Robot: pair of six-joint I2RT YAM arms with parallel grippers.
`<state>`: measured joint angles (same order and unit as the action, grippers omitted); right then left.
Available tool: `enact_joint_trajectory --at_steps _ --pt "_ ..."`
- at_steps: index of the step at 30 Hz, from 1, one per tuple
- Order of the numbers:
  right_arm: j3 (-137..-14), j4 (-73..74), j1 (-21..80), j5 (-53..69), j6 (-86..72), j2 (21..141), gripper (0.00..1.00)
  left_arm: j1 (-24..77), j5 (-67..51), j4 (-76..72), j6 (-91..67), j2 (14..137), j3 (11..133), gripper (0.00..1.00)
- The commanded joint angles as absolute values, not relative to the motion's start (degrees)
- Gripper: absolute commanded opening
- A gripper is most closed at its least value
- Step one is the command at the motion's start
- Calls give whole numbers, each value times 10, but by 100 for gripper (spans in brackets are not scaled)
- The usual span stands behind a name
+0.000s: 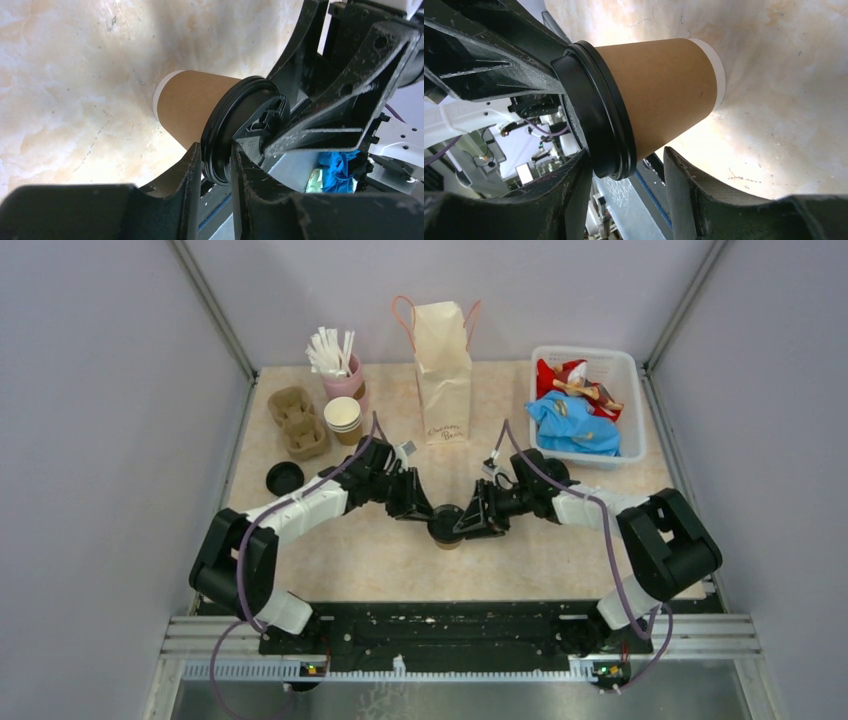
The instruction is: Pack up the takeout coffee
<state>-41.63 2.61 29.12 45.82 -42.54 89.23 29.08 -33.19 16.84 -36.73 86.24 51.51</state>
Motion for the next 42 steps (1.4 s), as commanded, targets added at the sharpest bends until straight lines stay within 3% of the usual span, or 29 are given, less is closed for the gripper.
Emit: enact_joint_trajectory --at_steps 1,5,12,15,17,23,33,37,42 --pt "-375 47 257 414 -330 934 50 291 -266 221 -374 847 453 25" --pt "-416 86 254 467 -291 950 54 290 -314 196 -409 795 419 27" --pt "-549 244 253 493 -243 934 70 289 -361 160 -460 738 436 48" --pt "-563 265 254 507 -244 913 79 278 -350 168 -461 740 458 62" --pt "-551 255 259 521 -253 903 82 269 -355 161 -455 758 465 65" --pt "-501 172 285 534 -297 915 81 262 -372 158 -436 806 475 56" --pt "-415 44 278 510 -326 974 59 259 -336 143 -431 817 407 42" --pt "-402 68 271 476 -297 987 57 258 -330 142 -431 803 374 40" --pt "-470 185 277 419 -255 947 55 258 -326 171 -424 783 403 40"
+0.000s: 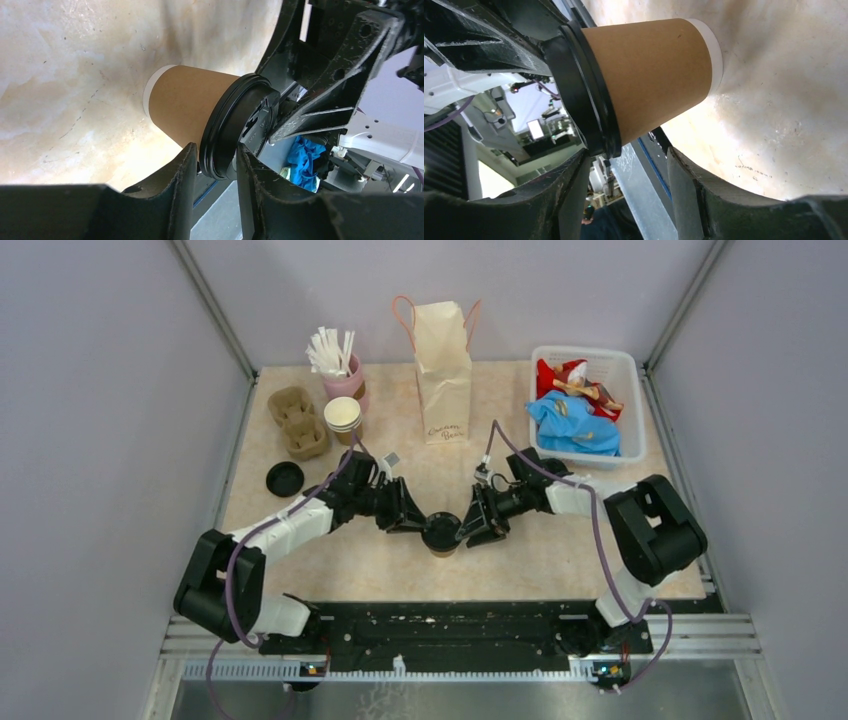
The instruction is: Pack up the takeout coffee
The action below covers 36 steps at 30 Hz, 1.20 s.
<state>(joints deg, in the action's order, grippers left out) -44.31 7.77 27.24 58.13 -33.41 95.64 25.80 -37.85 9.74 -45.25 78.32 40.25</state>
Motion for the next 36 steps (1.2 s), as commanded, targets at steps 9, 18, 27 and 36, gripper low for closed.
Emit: enact_joint_trajectory --at_steps 9,18,27,36 --pt "-495 146 308 518 -324 894 76 258 -352 187 -441 765 480 57" --pt "-416 43 318 485 -349 948 66 258 -337 195 -442 737 445 56" --pt "-523 168 318 445 -333 895 78 258 -296 252 -425 680 478 57" --pt "-588 298 318 340 -275 873 91 258 -302 224 -346 741 506 82"
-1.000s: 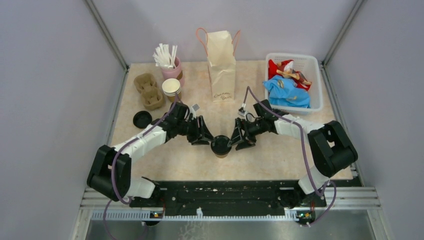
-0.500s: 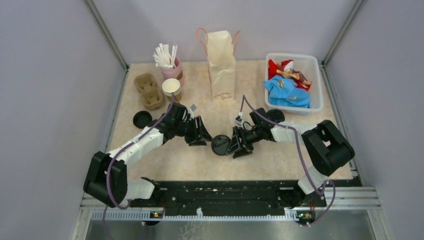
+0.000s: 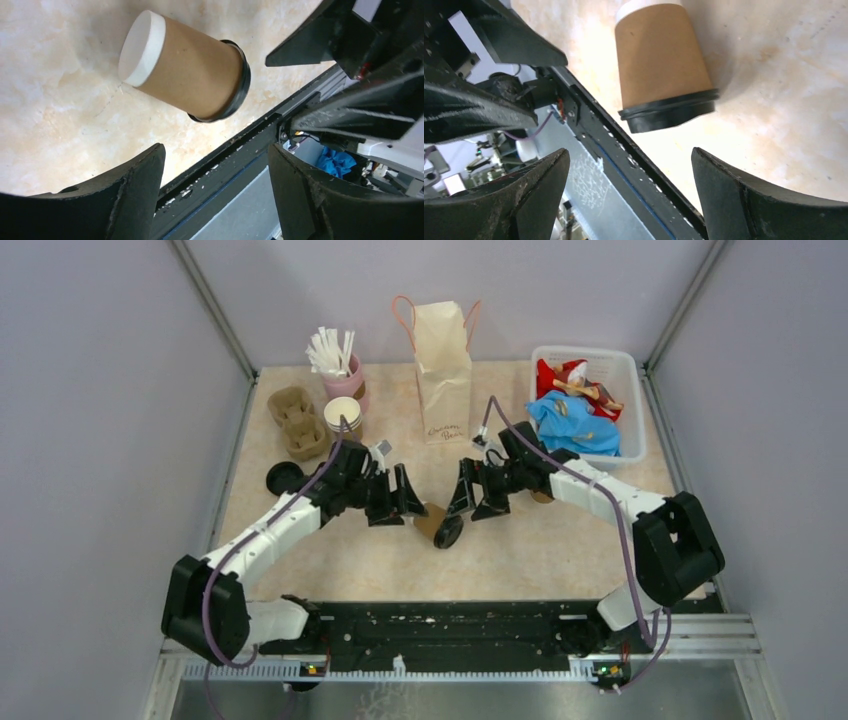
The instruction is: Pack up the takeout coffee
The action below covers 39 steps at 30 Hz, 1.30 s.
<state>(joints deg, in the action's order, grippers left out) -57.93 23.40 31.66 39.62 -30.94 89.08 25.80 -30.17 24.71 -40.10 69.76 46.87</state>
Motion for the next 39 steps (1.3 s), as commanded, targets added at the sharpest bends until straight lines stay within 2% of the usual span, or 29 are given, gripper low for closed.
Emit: enact_joint_trajectory --at_steps 1,6,11,22,28,30,34,39 --pt "-582 294 318 339 -277 871 91 258 -298 226 -334 764 518 82" --pt "-525 206 318 351 -314 845 97 256 -277 238 -309 872 583 80" --pt "-479 136 318 382 -364 861 98 252 -239 288 -274 945 639 75" --pt "-460 71 321 425 -387 893 95 245 -279 273 -257 988 634 70" --pt "-506 132 349 397 -330 913 95 245 -277 273 -261 977 606 67" --pt "-516 147 355 382 -320 920 95 245 -263 289 -261 975 606 69" --pt "-515 154 355 373 -321 926 94 245 -201 332 -261 948 611 83" --pt "-509 153 354 370 -322 919 94 249 -176 389 -280 925 606 88"
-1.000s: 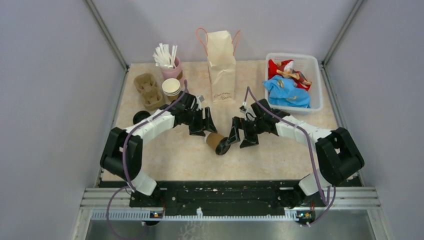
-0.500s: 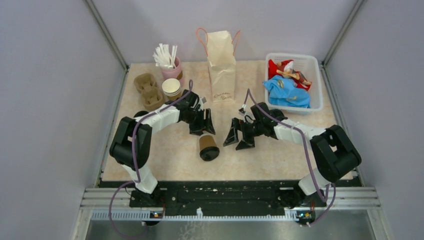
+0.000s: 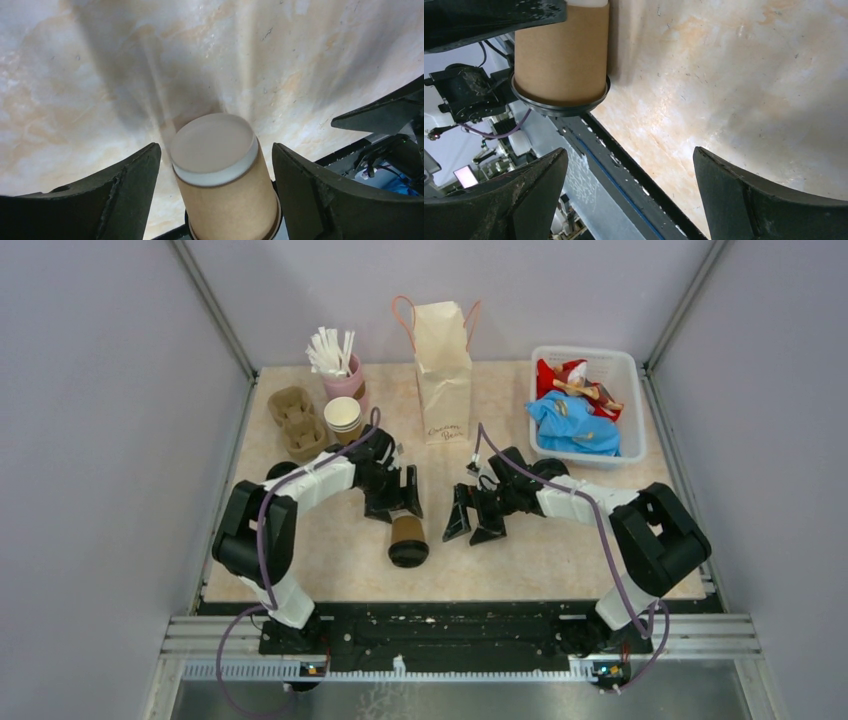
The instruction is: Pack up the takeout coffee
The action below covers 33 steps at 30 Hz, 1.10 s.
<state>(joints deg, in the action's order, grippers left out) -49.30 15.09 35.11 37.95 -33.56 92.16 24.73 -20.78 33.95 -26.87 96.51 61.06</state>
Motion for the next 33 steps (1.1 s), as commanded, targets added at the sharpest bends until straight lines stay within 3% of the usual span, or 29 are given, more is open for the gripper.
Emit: enact_joint_trajectory --at_steps 1,9,14,19,25,33 --pt "-510 156 355 368 -320 917 94 251 -182 391 -289 917 593 88" --pt "-509 168 355 356 -318 893 94 254 -229 351 -312 931 550 81" --pt "-519 205 365 325 -300 859 94 249 -236 332 -339 923 552 60" --pt "-549 270 392 256 -279 807 95 234 -295 310 -400 883 548 51" --pt "-676 372 518 53 -254 781 99 216 -434 104 -643 790 433 49" --pt "-755 409 623 -138 -252 775 99 215 -408 -70 -899 695 325 46"
